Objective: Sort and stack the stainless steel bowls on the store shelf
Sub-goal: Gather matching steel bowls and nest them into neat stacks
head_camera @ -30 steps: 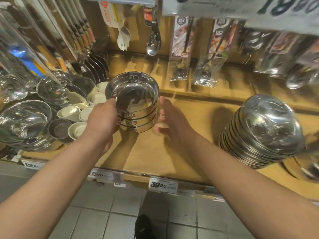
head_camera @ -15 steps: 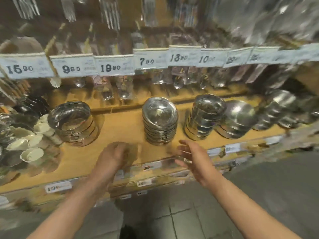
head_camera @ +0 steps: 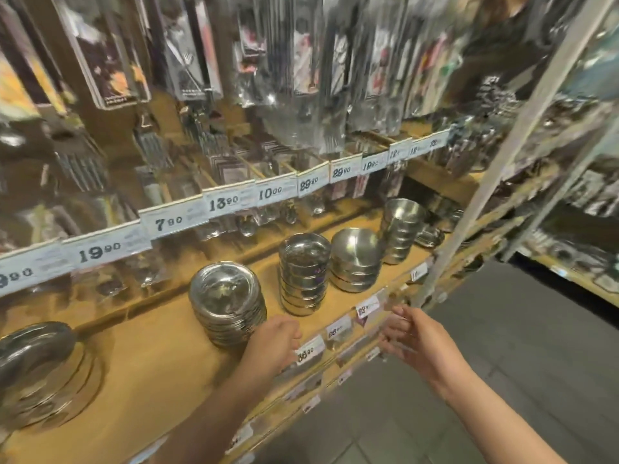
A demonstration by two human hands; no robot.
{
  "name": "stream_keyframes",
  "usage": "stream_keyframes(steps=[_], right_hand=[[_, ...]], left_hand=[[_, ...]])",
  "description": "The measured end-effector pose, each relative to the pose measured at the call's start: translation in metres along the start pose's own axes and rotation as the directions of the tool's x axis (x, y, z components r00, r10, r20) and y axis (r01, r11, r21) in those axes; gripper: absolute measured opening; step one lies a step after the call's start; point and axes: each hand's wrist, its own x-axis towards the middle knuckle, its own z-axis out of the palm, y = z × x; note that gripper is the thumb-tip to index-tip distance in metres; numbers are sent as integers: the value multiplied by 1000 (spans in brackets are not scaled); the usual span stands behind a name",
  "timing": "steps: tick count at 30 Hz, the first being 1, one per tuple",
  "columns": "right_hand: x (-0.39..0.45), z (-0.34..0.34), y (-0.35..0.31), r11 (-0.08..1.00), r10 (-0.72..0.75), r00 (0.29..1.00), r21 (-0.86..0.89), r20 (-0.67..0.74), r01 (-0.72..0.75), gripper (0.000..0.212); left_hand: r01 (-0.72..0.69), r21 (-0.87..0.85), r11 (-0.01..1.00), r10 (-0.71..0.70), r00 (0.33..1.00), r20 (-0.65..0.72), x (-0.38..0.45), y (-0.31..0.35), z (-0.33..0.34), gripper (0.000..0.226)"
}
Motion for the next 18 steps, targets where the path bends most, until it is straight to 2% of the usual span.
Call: stream_keyframes(steps=[3, 9, 11, 15, 16, 18], right_hand=[[9, -16, -4, 1000, -7, 997, 9, -81, 8, 22], [53, -41, -8, 1000, 11, 999, 28, -46, -9, 25], [82, -49, -13, 1000, 26, 999, 14, -40, -25, 26], [150, -62, -28, 997, 66, 997, -30, 32, -65, 27], [168, -65, -34, 996, 74, 996, -46, 59, -72, 25], [202, -72, -44, 993, 91, 988, -85, 124, -81, 20]], left_hand=[[-35, 35, 999, 33, 998, 49, 12, 2, 19, 15], [-42, 52, 998, 37, 995, 97, 31, 9, 65, 16], [-21, 47, 999, 17, 997, 81, 50, 13, 86, 19], [47, -66, 997, -42, 997, 68, 95, 21, 135, 22], [76, -96, 993, -72, 997, 37, 106, 24, 149, 20], [109, -171, 979, -120, 991, -55, 129, 26, 173, 29]])
